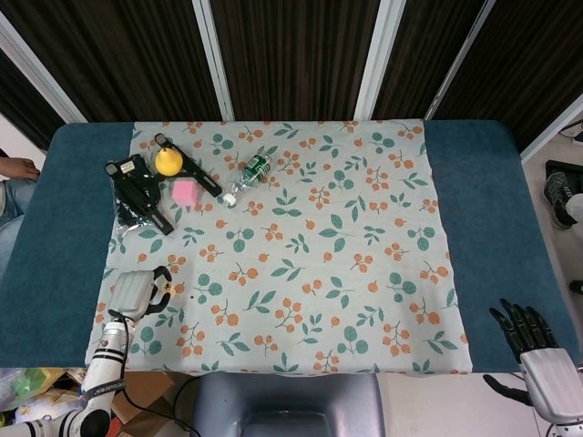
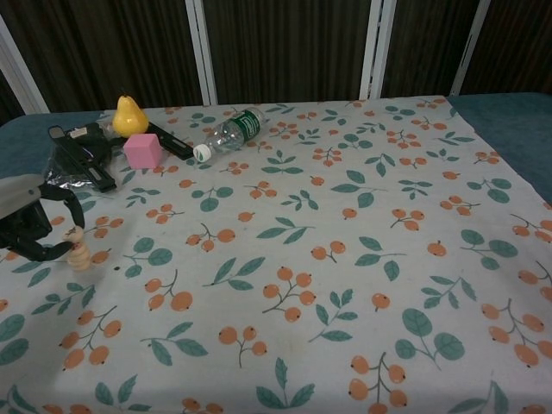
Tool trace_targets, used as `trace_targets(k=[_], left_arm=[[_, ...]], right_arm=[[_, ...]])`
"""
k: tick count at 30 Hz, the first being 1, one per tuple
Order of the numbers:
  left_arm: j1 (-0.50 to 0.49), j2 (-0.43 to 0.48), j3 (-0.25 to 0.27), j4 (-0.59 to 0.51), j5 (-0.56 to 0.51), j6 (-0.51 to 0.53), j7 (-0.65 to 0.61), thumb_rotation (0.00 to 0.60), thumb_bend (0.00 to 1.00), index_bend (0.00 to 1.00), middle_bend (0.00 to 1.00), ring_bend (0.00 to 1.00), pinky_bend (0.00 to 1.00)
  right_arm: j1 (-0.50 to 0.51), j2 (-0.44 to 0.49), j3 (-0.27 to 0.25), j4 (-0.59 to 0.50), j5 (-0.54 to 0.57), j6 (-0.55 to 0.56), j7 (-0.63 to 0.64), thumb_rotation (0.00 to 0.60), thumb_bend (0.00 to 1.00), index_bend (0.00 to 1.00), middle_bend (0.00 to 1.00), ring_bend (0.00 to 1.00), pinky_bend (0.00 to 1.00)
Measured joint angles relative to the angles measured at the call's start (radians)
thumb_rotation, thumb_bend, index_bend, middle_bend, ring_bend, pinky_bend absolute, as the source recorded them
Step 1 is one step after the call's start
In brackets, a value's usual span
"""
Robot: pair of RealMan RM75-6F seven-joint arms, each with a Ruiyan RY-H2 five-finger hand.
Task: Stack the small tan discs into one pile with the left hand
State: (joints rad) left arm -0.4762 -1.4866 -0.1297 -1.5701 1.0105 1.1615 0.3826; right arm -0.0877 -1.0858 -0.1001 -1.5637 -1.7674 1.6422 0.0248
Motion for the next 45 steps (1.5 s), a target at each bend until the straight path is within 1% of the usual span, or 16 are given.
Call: trace_targets(k=[10,25,35,41,45], left_arm=[[0.000,-0.004,-0.003,0.024,-0.006,-0.011,-0.008,0.600,0.38,0.46,1.00,1.00,1.00],[0.007,0.008,0.002,0.026,0.001,-0.026,-0.023,0.600,0.38,0.43,1.00,1.00,1.00],[0.008,0.009,0.006,0.025,0.012,-0.029,-0.026,0.600,0.39,0.37,1.00,1.00,1.00],[0.017,0.022,0.008,0.003,0.045,-0.009,-0.044,0.600,0.39,0.36,1.00,1.00,1.00],[0.038,0.051,0.012,-0.036,0.114,0.038,-0.091,0.600,0.39,0.34,0.99,0.99,1.00]], right_arm=[[0.001,-0.001,0.001,-0.003,0.003,-0.003,-0.005,0.600,0.10,0.00,0.00,0.00,0.00],[0.003,-0.004,0.002,-0.008,0.007,-0.011,-0.017,0.600,0.10,0.00,0.00,0.00,0.00],[0.002,-0.004,0.002,-0.007,0.007,-0.009,-0.016,0.600,0.10,0.00,0.00,0.00,0.00],[0.001,-0.003,0.003,-0.006,0.008,-0.005,-0.013,0.600,0.10,0.00,0.00,0.00,0.00],[0.000,-0.002,0.002,-0.005,0.006,-0.003,-0.009,0.600,0.10,0.00,0.00,0.00,0.00]])
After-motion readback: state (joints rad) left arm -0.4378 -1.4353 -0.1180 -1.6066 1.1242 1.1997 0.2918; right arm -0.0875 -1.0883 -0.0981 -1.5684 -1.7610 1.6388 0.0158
